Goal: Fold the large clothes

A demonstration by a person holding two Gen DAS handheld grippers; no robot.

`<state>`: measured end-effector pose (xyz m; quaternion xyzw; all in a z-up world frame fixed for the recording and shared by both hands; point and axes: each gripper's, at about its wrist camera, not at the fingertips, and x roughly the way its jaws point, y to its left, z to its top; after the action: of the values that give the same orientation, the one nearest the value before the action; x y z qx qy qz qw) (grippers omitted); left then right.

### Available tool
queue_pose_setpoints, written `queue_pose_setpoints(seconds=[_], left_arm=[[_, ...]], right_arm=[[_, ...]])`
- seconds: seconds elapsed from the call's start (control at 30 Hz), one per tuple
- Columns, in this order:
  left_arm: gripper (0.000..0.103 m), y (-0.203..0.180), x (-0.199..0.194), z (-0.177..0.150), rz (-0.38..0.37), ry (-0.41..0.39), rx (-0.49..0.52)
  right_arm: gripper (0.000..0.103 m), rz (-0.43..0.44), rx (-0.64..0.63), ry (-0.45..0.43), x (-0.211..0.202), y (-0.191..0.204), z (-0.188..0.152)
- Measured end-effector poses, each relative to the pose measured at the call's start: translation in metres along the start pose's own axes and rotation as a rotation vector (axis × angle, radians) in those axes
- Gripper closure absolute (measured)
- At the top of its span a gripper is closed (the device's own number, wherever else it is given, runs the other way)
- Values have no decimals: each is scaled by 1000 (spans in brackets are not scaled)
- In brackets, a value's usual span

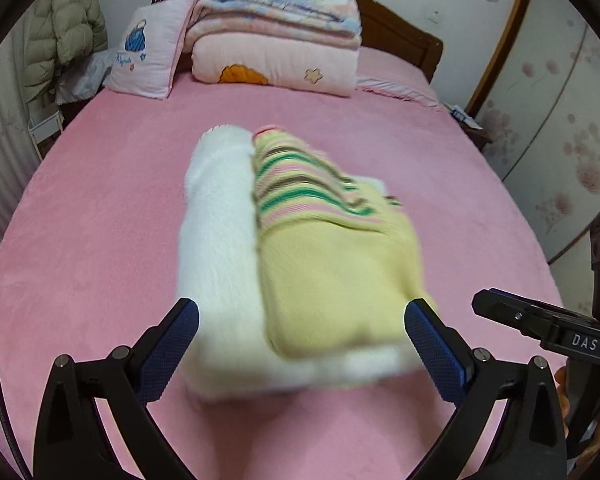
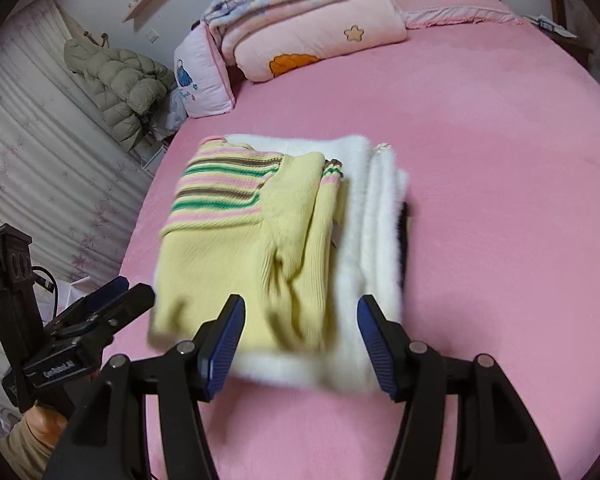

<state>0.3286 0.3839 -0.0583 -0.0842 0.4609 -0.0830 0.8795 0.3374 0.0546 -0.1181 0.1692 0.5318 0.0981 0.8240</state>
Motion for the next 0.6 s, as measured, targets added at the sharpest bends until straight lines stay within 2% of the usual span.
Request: queue_pose_setpoints(seconds=[0.1, 0.27, 0.4, 0.6], left_arm=[[1, -23, -37, -15, 13, -1, 6], [1, -72, -111, -48, 18, -11, -11], [1, -123, -190, -82, 24, -61, -50], [1, -202, -282, -147, 7, -109, -94]], right_arm=[[44, 9, 5, -7, -31, 7, -9], [44, 75, 14, -48, -117, 11, -41], [44, 113, -9, -72, -204, 10, -81], [44, 91, -108, -62, -312, -1, -151]])
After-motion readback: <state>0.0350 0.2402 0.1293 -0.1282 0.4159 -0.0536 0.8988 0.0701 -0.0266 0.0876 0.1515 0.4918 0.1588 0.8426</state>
